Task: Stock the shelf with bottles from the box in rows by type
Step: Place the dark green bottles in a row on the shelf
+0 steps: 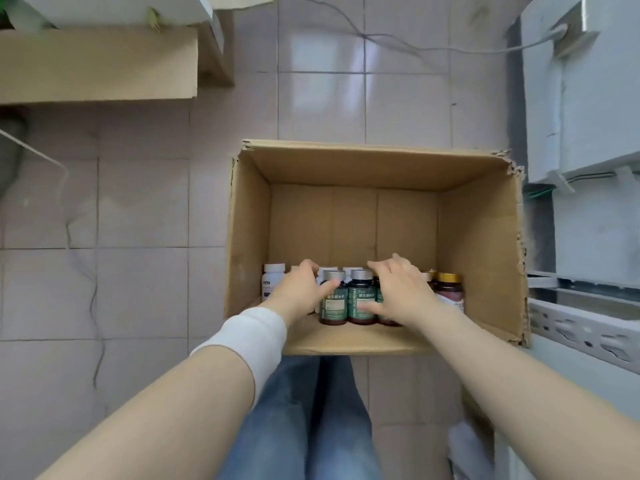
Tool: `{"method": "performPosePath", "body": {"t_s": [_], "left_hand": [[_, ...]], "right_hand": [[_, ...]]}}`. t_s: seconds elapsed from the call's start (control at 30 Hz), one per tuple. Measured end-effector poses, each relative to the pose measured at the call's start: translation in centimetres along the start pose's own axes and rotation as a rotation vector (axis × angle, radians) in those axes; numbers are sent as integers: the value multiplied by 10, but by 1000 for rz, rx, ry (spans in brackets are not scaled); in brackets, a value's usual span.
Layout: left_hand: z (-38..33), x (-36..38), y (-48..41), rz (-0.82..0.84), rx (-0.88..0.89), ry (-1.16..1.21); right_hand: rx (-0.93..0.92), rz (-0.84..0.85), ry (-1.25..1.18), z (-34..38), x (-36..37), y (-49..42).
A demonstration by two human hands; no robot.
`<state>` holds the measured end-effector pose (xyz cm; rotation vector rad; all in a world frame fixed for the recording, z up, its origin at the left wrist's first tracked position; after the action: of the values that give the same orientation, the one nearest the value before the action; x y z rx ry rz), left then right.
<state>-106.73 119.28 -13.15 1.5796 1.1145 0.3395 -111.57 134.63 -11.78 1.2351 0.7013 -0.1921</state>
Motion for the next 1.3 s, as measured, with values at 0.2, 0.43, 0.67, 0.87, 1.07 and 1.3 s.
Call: {"method": "performPosePath", "body": {"t_s": [0.2,0.43,0.67,0.87,1.07,1.3], "left_hand": [[13,24,-39,-11,13,49],[16,22,-42,20,-12,178],[14,-7,-22,-47,-5,328],[-12,-35,40,-138,128,552],[-87,-58,137,-126,352,639],[-166,-61,267,108,635,710]], "right_hand": [[-81,185,-58,-9,15,-44],[-12,212,-246,-14,21,-51],[6,-138,-599,-10,-2,-15],[52,-196,-972,-18,-19,48],[185,-237,-1322,-16,-50,149],[167,-572,-1842,13,-68,296]]}}
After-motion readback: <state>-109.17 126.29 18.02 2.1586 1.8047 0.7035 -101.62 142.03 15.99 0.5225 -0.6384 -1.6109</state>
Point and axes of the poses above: each hand's wrist, its own y-axis away from the middle knuckle, its own x-axis out of the palm, z = x × y, the point moved 4 cm from there along -y, towards the middle knuckle, and after that the axes turned 1 degree about y, right-handed, at the moved point
